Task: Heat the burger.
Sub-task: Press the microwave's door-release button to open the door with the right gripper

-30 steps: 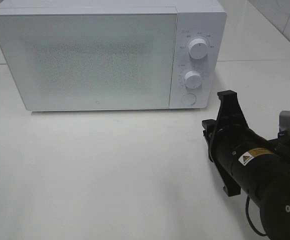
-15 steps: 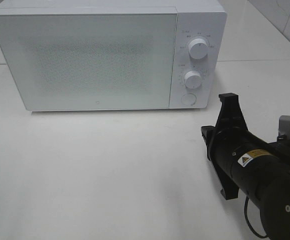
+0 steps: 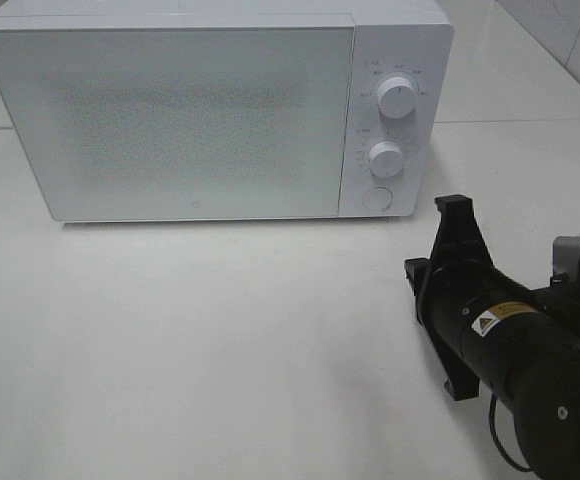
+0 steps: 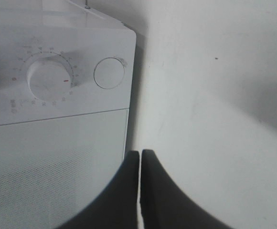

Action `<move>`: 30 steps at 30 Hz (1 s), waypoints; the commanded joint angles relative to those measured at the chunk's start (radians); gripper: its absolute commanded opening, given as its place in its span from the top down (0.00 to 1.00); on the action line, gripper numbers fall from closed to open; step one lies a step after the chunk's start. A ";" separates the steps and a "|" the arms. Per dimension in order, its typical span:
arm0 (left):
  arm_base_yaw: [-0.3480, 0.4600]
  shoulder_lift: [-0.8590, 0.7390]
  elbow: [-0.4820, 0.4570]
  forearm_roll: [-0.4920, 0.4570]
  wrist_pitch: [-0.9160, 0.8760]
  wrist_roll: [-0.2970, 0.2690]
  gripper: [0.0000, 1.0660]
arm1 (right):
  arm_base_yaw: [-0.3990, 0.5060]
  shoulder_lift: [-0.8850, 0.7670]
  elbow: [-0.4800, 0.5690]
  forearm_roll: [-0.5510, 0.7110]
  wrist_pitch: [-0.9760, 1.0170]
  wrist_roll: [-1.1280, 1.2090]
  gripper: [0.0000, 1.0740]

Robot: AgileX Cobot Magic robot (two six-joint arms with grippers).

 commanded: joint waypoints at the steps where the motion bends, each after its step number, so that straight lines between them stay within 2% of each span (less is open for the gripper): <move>1: 0.002 -0.019 0.003 0.002 -0.010 -0.004 0.06 | -0.046 -0.003 -0.017 -0.073 -0.001 0.002 1.00; 5: 0.002 -0.019 0.003 0.002 -0.010 -0.004 0.06 | -0.123 0.017 -0.058 -0.168 0.019 0.016 1.00; 13: 0.002 -0.019 0.003 0.002 -0.010 -0.004 0.06 | -0.190 0.119 -0.124 -0.275 0.017 0.136 1.00; 30: 0.002 -0.019 0.003 0.002 -0.010 -0.004 0.06 | -0.306 0.230 -0.252 -0.345 0.071 0.143 1.00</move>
